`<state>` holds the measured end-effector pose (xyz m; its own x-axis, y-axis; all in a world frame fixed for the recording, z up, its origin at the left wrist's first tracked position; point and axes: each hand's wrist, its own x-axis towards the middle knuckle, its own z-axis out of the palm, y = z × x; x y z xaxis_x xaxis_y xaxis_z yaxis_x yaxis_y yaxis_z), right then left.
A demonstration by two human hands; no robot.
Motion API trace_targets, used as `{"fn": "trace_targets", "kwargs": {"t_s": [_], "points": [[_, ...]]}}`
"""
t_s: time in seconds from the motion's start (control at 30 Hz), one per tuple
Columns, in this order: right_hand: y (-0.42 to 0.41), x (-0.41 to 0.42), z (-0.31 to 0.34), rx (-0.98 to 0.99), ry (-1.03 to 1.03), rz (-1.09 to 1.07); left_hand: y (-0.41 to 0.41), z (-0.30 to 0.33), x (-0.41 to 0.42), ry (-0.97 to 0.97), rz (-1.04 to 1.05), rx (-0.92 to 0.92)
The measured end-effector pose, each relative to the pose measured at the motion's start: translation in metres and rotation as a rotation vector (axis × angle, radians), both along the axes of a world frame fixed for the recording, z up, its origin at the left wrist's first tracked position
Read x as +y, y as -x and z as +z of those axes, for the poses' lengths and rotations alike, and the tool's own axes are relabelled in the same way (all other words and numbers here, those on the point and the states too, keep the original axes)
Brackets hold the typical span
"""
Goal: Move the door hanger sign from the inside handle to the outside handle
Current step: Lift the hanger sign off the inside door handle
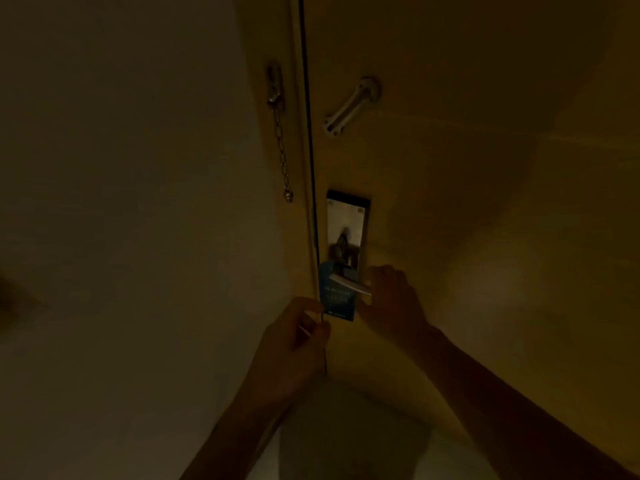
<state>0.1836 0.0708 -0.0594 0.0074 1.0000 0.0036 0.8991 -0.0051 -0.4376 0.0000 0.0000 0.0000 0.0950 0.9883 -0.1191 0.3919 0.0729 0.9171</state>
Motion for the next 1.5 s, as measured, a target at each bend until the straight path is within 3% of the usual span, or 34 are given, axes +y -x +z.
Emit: {"fn": "trace_targets", "kwargs": {"t_s": [0.37, 1.0, 1.17, 1.27, 1.4, 1.5], "points": [[-0.013, 0.070, -0.031, 0.171, 0.203, 0.061, 0.002, -0.042, 0.043, 0.064, 0.039, 0.064], [-0.025, 0.095, -0.026, 0.070, 0.042, 0.351, 0.024, -0.087, 0.075, 0.098, -0.045, 0.113], [-0.031, 0.092, -0.026, 0.046, 0.030, 0.386, 0.000, -0.091, 0.110, -0.105, 0.017, 0.212], [-0.029, 0.091, -0.027, 0.058, 0.006, 0.388, -0.022, -0.094, 0.132, -0.075, -0.100, 0.253], [-0.031, 0.089, -0.027, 0.126, 0.015, 0.345, -0.031, -0.101, 0.146, -0.091, -0.123, 0.212], [-0.034, 0.083, -0.030, 0.126, 0.051, 0.336, -0.033, -0.100, 0.160, 0.231, -0.001, -0.056]]}}
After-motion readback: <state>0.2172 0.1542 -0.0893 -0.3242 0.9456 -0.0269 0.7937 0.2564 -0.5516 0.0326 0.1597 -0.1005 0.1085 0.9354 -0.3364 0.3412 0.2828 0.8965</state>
